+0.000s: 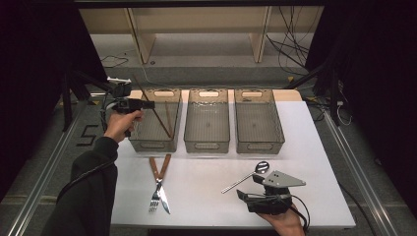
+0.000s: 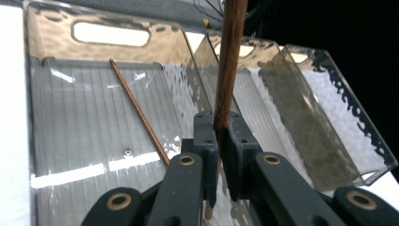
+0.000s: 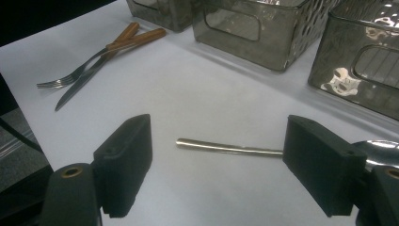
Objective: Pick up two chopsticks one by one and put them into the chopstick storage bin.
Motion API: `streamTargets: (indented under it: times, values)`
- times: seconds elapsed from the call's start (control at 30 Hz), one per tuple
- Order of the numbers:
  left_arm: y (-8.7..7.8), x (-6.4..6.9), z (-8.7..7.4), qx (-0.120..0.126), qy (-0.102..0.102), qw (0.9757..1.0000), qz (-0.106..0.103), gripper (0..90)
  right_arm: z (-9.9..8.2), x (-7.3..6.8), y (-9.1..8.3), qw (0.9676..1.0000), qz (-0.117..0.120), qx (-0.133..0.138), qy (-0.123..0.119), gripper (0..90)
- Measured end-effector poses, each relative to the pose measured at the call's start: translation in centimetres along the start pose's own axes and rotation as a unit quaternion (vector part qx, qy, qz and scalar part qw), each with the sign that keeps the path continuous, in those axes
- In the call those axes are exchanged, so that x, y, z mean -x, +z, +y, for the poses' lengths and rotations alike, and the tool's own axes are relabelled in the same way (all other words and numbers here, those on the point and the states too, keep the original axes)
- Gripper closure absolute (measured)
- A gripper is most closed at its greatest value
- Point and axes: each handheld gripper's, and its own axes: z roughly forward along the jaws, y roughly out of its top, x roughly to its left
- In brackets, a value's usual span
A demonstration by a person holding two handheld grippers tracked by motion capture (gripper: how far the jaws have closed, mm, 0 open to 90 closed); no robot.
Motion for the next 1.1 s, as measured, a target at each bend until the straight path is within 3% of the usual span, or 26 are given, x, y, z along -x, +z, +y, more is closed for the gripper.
streamTargets:
  times: [0.33,0.43,0.57,0.73,0.83,0.93,0.97,1.0,1.03,1.07,1.1]
  values:
    - [1.8,0.2,-0.8,-0.049,0.0,0.9988,-0.007,84.4,0.0,-0.1,0.1,1.0,0.001,-0.001,-0.002,25.2]
    - [2.2,0.5,-1.1,-0.061,0.009,0.998,-0.007,84.2,0.0,0.0,0.1,1.0,0.001,-0.002,-0.002,25.2]
    - [2.5,0.7,-1.2,-0.063,0.008,0.998,-0.009,83.6,0.0,-0.1,0.1,1.0,0.001,-0.002,-0.003,25.2]
    - [2.8,1.1,-1.1,-0.06,0.014,0.9981,0.007,78.4,0.0,-0.1,0.1,1.0,0.002,-0.001,-0.003,25.3]
    - [3.3,1.3,-1.2,-0.062,0.011,0.9978,0.02,66.7,0.0,-0.1,0.1,1.0,0.002,-0.002,-0.003,25.4]
    - [3.7,1.4,-1.2,-0.07,0.011,0.9971,0.028,61.5,0.0,-0.1,0.1,1.0,0.005,-0.001,-0.005,25.5]
    - [3.8,1.5,-1.2,-0.071,0.012,0.9969,0.031,52.0,0.0,-0.1,0.1,1.0,0.006,-0.002,-0.006,25.6]
    - [3.9,1.6,-1.2,-0.071,0.016,0.9967,0.035,52.0,0.0,-0.1,0.1,1.0,0.006,-0.002,-0.006,25.6]
    - [4.0,1.8,-1.2,-0.071,0.019,0.9965,0.04,47.3,0.0,-0.1,0.1,1.0,0.006,-0.002,-0.006,25.6]
    - [4.0,1.9,-1.2,-0.072,0.022,0.9961,0.045,36.5,0.0,-0.1,0.1,1.0,0.006,-0.002,-0.005,25.7]
    - [4.1,2.0,-1.2,-0.073,0.022,0.9959,0.048,33.0,0.0,-0.1,0.1,1.0,0.006,-0.001,-0.005,25.7]
